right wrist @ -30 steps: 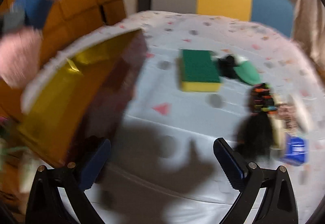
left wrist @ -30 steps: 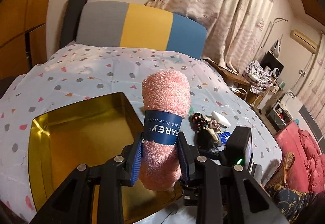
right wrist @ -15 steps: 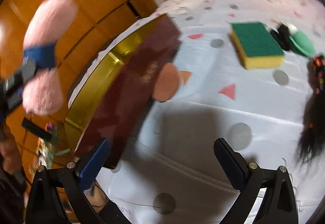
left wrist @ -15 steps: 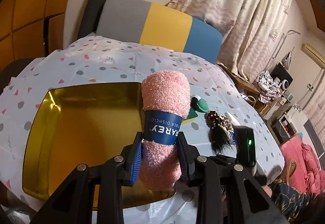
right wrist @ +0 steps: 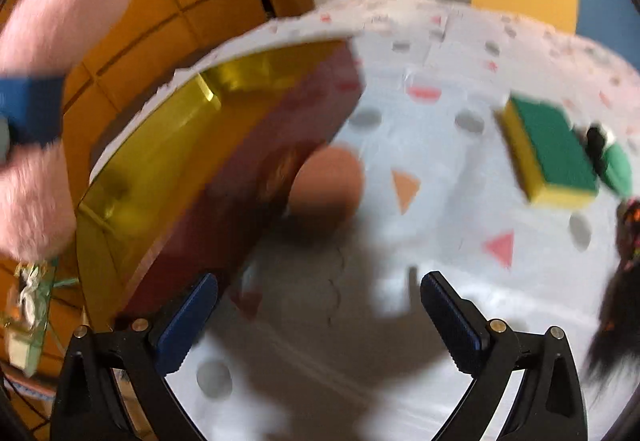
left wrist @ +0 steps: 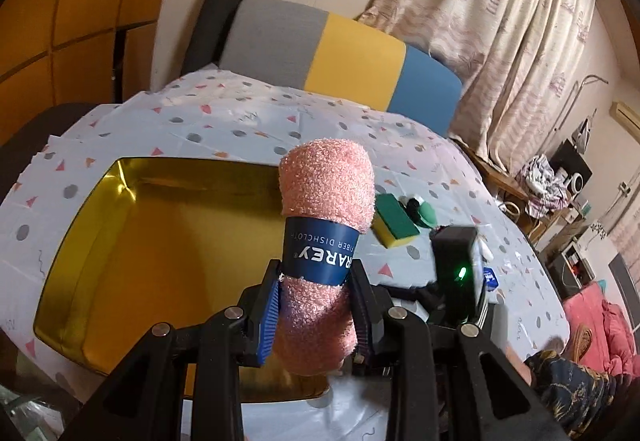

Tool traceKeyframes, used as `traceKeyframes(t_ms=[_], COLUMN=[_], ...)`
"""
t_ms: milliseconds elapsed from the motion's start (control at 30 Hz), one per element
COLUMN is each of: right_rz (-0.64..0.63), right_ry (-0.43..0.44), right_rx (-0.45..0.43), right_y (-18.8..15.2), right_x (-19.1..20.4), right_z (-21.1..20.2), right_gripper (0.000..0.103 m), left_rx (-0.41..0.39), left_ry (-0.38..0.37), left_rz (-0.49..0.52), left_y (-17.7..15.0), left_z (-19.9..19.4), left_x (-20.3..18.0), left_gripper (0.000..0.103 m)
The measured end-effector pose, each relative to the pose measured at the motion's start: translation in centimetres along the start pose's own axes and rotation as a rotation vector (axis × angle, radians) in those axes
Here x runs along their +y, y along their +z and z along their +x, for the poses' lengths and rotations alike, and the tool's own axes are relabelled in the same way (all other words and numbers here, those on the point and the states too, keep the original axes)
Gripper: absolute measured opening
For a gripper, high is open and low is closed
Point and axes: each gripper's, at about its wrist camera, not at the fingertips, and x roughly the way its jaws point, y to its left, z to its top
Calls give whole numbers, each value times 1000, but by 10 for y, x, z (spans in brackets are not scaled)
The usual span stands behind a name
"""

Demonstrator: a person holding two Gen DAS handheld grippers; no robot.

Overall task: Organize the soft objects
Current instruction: 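Carry the pink towel roll with the left tool over the gold tray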

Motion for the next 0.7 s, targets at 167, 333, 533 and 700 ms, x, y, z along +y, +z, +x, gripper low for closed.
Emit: traceKeyframes(t_ms=[167,333,533,700], right_rz=[-63,-41,-21,-22], right_ry=[-124,-62,49,101], right_rx=[-15,43,52,59], right_y=[35,60,71,75], right_x=[-11,-10,-4,10], right_z=[17,53,56,64], right_gripper=[103,99,43,52], left_rx=[-11,-18,-18,-21], left_ry=[23,49,98,151], left_rz=[-37,-75,-104,-131], left_y=[-1,-4,-7,-8], left_z=[-9,-13,-13,-7], left_x=[21,41,60,75], left_gripper=[32,32,32,32])
